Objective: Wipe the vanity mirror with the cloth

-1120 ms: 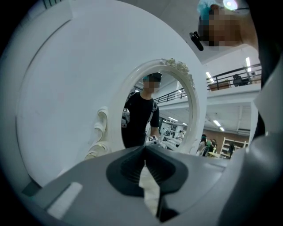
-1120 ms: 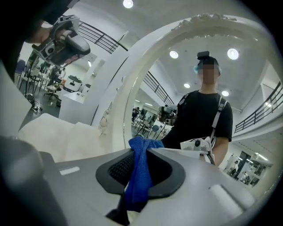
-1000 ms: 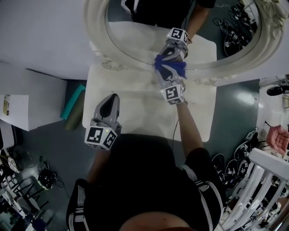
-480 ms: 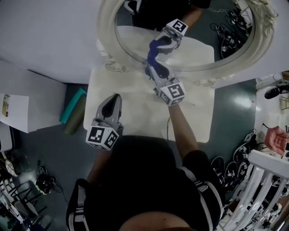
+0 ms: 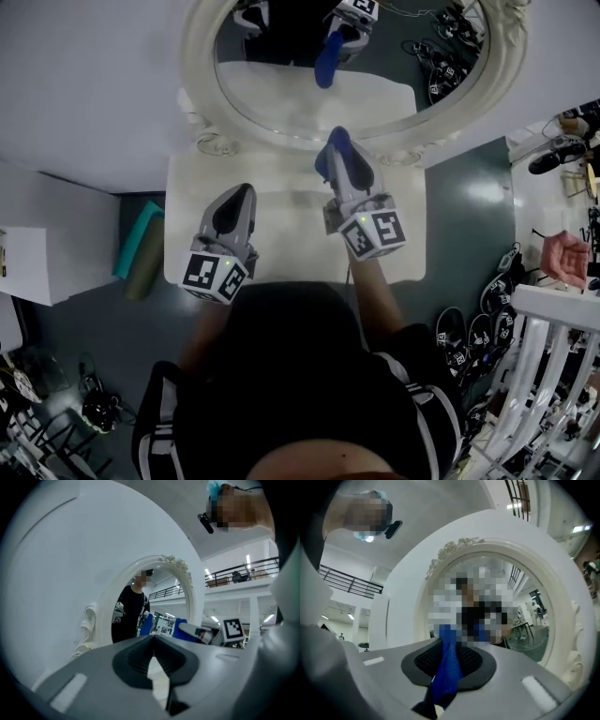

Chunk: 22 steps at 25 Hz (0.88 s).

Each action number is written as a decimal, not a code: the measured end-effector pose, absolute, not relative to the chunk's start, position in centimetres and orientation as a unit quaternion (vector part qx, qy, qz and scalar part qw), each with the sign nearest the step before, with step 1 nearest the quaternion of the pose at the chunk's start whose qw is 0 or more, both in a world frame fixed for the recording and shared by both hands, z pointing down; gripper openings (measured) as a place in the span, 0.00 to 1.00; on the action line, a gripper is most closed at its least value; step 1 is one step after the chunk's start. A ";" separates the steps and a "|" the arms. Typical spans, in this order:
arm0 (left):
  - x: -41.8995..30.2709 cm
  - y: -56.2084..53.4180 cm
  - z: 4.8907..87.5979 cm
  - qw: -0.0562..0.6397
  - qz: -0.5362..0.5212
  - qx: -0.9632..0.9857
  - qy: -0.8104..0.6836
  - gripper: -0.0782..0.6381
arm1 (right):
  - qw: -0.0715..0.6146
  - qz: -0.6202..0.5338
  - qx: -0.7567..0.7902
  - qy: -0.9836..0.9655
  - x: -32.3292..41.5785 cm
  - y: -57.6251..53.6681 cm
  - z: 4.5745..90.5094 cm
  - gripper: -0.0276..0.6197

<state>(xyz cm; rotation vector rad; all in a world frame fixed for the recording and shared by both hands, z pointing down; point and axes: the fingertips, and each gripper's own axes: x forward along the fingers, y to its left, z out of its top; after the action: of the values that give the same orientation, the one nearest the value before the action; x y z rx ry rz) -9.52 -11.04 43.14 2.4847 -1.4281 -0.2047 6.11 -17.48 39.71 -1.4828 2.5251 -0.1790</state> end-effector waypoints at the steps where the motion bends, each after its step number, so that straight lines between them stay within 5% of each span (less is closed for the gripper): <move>1: -8.9 -11.0 43.1 0.133 -0.071 0.861 -0.486 0.12 | 0.101 -0.070 -0.520 0.845 7.0 -16.6 40.2 0.14; 22: -3.8 -9.4 44.7 0.151 -0.042 0.893 -0.421 0.12 | 0.068 -0.103 -0.606 0.786 10.5 -9.7 45.7 0.13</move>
<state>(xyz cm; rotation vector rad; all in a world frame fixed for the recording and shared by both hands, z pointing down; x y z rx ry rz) -3.77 -9.42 44.69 2.5647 -1.2097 -0.1206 10.49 -9.66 45.69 -1.8261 2.3679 -0.3111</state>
